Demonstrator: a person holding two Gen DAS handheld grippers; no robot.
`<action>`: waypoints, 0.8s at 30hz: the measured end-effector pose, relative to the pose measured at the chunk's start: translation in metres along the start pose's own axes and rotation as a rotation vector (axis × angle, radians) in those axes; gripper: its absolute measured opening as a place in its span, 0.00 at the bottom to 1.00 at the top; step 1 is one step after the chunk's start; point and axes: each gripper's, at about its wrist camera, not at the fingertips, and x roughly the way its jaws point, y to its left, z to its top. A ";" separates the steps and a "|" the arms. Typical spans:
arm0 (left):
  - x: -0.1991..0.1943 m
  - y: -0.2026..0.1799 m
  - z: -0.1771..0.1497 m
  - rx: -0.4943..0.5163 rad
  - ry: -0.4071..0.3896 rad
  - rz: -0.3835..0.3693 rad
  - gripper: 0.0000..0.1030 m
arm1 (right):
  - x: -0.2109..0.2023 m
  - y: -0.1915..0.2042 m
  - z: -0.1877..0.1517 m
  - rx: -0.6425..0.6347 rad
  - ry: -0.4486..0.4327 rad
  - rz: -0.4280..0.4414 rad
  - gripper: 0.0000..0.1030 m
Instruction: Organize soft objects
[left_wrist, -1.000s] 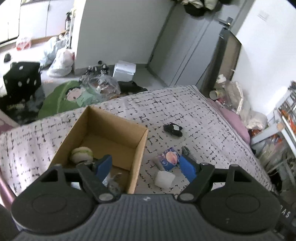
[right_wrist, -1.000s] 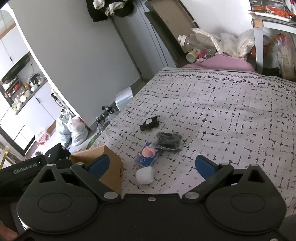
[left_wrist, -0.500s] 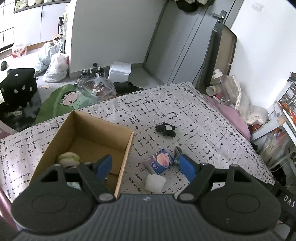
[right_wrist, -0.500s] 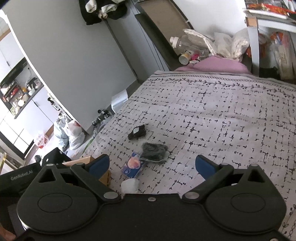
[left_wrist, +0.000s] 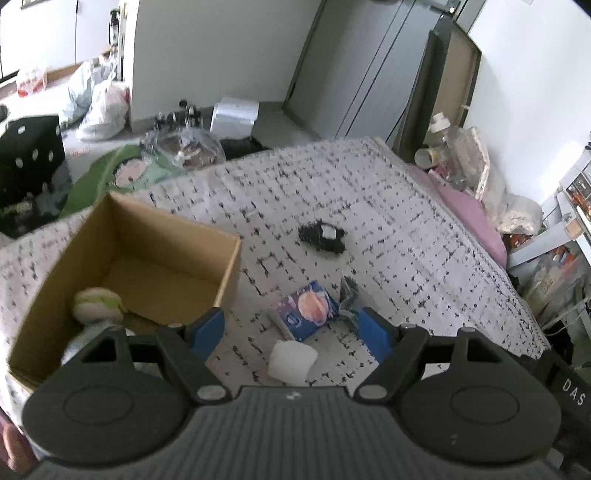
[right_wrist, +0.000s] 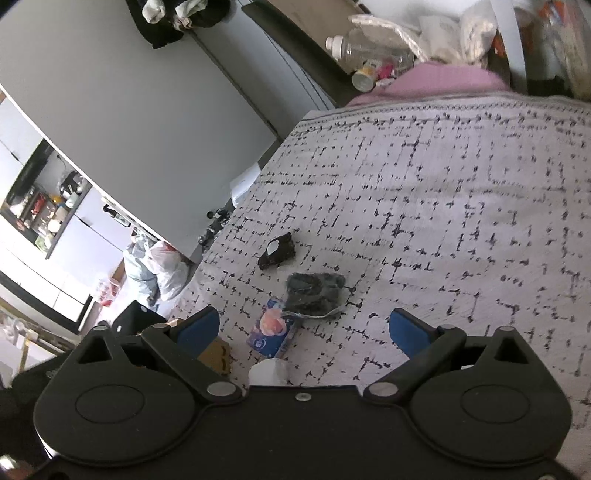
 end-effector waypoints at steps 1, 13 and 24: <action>0.005 -0.002 -0.001 0.001 0.014 0.000 0.76 | 0.003 -0.002 0.001 0.007 0.006 0.007 0.96; 0.048 -0.022 -0.021 0.058 0.130 0.022 0.73 | 0.039 -0.024 0.011 0.085 0.060 0.005 0.96; 0.080 -0.031 -0.039 0.086 0.169 0.080 0.51 | 0.057 -0.030 0.016 0.107 0.109 0.049 0.96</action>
